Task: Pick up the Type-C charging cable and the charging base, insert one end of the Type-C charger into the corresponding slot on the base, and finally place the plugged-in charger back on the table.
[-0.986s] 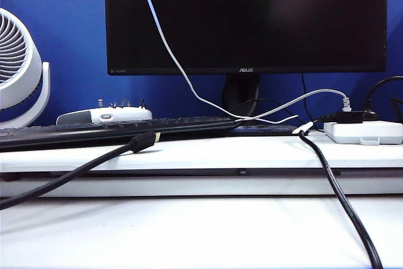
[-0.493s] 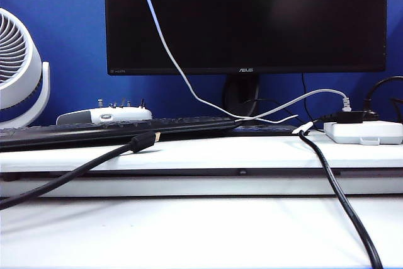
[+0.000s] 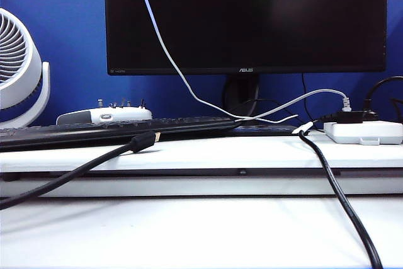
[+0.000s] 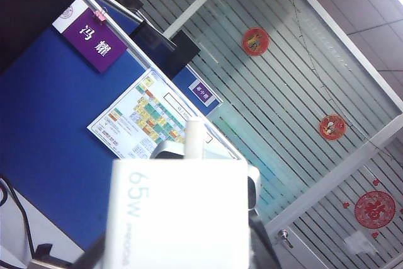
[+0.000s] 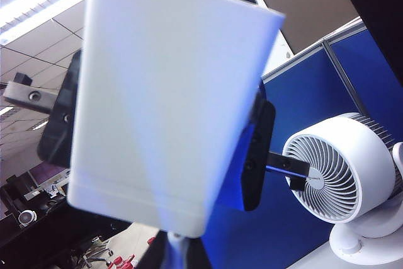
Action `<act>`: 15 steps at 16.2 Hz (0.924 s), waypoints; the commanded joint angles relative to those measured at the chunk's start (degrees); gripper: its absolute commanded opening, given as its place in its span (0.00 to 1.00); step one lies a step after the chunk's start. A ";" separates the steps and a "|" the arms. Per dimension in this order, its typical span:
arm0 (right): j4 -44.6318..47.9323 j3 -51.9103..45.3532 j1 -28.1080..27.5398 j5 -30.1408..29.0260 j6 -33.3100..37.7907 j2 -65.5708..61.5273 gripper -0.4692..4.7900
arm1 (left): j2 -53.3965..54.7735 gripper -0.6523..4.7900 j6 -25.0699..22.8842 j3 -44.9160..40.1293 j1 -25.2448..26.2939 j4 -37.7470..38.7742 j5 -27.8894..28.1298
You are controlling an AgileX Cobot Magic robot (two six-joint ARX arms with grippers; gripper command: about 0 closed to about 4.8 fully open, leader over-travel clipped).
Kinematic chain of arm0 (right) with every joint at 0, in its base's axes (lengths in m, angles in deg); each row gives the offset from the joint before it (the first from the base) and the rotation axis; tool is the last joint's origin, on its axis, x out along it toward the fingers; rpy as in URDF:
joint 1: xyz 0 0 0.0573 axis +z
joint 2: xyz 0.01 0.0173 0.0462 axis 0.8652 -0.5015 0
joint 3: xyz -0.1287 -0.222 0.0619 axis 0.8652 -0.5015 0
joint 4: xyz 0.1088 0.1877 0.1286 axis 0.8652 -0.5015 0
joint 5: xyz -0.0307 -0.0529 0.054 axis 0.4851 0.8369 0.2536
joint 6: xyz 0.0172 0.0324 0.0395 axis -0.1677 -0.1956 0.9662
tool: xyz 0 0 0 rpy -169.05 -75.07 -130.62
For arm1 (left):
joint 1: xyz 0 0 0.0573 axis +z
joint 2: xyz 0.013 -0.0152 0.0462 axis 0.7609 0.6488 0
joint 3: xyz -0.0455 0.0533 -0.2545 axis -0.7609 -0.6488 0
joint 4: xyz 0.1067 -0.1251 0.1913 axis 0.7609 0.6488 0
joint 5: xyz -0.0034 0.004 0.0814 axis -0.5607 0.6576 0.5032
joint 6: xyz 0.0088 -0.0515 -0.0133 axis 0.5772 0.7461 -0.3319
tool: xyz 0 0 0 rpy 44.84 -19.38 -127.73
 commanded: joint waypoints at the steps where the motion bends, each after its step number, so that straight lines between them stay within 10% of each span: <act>1: 1.60 0.39 -0.04 0.72 0.11 0.26 0.09 | -0.35 0.16 -1.07 0.33 -0.11 -0.52 -0.63; 15: 1.75 0.39 -0.02 -0.13 1.55 0.22 0.09 | -0.35 0.16 -1.03 0.33 -0.20 -0.63 -0.13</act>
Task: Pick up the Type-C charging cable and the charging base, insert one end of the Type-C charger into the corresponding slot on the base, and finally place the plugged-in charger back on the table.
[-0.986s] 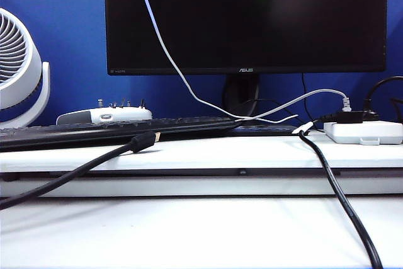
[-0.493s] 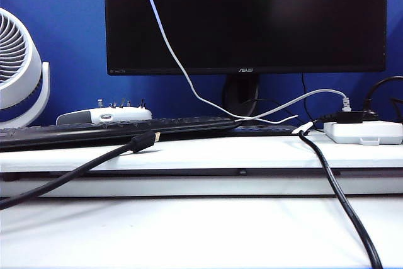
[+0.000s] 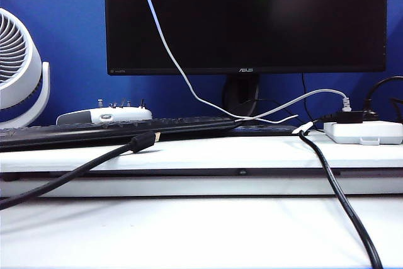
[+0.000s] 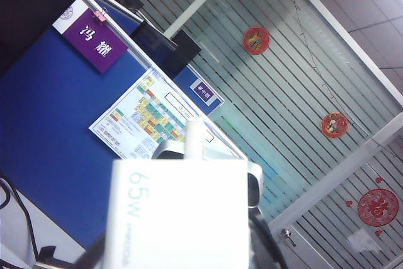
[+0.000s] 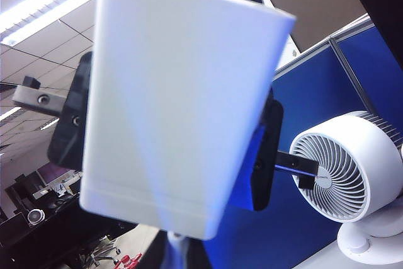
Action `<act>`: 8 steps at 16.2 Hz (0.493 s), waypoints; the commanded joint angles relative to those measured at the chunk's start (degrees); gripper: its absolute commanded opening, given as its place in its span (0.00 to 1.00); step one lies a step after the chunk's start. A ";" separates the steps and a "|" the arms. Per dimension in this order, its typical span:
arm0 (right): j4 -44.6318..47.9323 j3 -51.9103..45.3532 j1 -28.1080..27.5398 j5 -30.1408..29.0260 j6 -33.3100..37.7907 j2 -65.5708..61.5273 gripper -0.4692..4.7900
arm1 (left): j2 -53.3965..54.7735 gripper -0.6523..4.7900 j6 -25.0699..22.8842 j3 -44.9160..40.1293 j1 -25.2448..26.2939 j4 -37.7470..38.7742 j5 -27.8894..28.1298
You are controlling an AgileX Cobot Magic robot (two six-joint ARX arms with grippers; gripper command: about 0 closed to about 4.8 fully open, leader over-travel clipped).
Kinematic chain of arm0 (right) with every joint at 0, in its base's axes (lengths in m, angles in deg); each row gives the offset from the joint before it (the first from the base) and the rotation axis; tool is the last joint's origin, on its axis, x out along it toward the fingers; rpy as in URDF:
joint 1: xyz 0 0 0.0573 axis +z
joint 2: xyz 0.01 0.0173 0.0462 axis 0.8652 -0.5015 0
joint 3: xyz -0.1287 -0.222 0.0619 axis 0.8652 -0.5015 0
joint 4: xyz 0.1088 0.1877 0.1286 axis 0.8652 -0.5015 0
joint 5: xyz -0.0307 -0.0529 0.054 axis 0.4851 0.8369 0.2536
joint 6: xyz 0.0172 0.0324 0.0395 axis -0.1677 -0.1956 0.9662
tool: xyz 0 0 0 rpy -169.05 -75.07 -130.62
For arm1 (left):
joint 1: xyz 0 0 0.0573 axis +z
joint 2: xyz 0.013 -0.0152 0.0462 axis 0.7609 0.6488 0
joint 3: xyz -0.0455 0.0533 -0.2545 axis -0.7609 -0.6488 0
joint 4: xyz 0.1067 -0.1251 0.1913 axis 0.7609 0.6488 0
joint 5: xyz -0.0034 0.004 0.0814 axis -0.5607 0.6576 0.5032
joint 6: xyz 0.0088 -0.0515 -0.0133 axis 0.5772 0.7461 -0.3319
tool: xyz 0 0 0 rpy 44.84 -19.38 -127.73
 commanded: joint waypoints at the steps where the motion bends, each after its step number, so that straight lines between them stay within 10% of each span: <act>1: 0.81 0.39 -0.02 0.81 0.02 0.26 0.09 | -0.35 0.16 -0.24 0.33 -0.15 -0.70 -0.39; 8: 0.79 0.39 -0.02 0.81 0.09 0.26 0.09 | -0.35 0.16 -0.46 0.33 -0.22 0.90 -0.81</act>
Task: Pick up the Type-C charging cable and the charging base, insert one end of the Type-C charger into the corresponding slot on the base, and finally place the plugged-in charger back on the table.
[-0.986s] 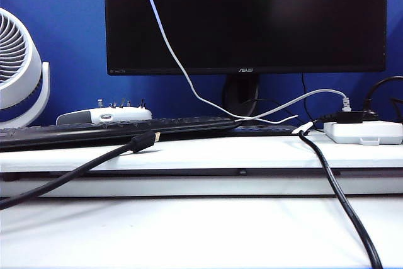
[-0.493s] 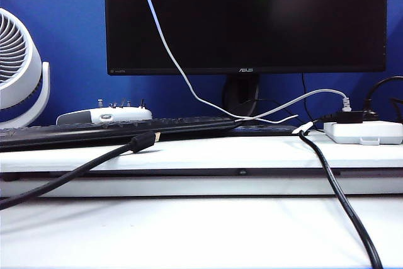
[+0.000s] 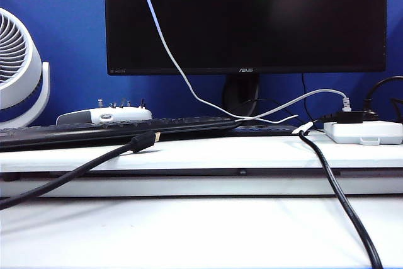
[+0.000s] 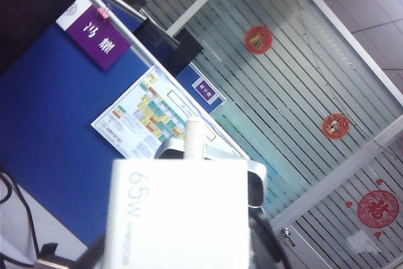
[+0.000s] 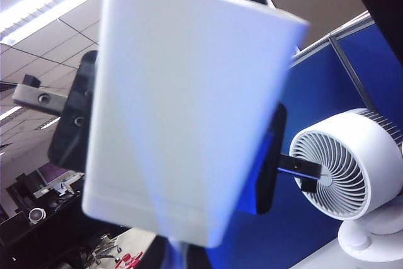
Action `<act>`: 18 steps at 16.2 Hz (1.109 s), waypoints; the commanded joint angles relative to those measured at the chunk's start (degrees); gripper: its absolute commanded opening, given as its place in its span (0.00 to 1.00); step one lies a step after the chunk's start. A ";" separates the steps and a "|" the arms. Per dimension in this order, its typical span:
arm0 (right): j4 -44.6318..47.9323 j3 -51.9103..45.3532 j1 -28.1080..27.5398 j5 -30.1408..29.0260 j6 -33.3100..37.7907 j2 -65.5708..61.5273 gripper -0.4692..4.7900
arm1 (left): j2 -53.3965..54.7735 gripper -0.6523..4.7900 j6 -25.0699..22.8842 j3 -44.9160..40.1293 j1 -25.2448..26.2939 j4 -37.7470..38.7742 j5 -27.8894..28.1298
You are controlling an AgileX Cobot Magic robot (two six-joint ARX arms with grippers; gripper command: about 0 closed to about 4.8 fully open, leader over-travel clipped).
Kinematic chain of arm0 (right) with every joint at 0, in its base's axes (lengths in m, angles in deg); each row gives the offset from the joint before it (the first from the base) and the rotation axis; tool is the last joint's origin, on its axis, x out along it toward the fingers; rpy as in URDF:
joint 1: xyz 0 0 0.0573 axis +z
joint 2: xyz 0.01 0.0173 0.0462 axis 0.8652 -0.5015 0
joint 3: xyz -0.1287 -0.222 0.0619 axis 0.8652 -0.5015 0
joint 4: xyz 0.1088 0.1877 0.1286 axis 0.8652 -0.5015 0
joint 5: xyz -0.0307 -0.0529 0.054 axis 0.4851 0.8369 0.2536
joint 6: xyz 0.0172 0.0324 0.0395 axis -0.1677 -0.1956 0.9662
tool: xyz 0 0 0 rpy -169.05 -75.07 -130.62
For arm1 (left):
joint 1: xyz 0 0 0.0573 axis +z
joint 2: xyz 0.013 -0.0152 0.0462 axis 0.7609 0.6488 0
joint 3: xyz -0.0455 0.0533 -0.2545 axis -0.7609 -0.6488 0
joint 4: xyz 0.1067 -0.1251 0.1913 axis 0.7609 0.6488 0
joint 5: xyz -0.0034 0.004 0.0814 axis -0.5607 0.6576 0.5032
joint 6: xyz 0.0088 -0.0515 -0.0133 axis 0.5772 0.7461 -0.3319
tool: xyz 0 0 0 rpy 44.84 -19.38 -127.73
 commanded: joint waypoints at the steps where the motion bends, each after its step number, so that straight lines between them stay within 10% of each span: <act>1: 1.05 0.39 -0.02 0.79 0.09 0.26 0.09 | -0.33 0.16 -0.46 0.33 -0.11 -0.22 -0.76; 18: 6.47 0.39 -0.02 10.43 0.50 0.28 0.09 | -0.28 0.15 -5.62 0.33 -1.16 2.32 -4.02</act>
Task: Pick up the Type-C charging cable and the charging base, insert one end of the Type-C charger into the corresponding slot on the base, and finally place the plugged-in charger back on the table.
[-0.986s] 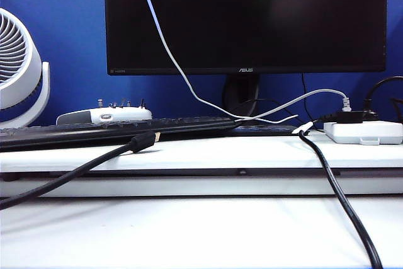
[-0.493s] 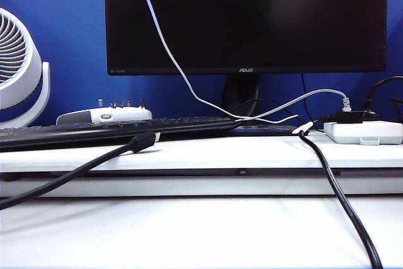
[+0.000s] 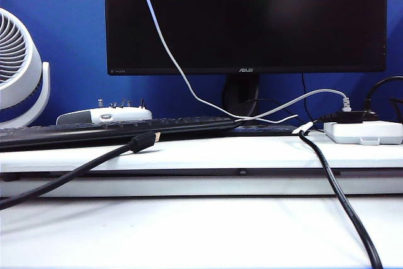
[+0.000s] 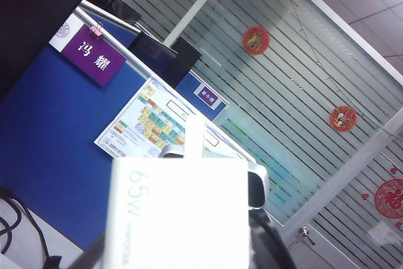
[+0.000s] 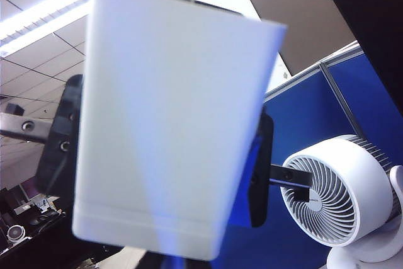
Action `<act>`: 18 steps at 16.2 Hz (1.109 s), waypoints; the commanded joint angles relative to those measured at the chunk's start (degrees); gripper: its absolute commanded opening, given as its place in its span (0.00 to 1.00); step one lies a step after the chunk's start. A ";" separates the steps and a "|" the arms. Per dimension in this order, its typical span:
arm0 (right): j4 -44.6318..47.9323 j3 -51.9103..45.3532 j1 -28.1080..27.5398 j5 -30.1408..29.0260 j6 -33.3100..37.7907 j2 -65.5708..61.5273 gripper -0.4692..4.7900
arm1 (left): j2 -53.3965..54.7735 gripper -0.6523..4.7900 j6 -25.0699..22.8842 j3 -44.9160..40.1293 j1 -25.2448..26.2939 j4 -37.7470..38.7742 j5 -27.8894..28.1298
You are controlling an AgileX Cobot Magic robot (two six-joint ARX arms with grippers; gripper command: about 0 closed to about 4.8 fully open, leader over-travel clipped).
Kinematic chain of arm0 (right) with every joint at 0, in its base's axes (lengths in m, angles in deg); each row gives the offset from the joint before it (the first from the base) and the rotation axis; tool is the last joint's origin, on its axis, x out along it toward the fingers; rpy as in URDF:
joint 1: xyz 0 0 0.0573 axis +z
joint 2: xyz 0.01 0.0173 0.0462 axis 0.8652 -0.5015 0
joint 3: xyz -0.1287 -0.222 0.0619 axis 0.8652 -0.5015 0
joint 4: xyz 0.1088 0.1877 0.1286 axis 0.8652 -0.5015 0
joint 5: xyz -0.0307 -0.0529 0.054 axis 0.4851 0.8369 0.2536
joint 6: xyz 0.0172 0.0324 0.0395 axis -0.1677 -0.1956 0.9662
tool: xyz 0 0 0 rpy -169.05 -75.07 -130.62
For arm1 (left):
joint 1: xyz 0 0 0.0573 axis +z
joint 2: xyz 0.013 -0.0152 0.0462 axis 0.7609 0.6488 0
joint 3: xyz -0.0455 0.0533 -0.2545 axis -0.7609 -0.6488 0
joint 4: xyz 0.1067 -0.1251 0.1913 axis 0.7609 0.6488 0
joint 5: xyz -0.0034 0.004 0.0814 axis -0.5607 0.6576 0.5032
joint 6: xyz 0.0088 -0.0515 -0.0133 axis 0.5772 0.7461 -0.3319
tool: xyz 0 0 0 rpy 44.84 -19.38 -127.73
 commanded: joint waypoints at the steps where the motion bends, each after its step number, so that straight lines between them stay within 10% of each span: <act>1: 3.74 0.66 -0.46 5.49 3.39 0.42 0.09 | -0.28 0.15 -1.05 0.04 -0.24 2.62 -5.09; 18: 9.88 0.66 -0.61 8.87 3.98 0.46 0.09 | -0.28 0.15 -7.98 0.04 -0.50 10.99 -11.65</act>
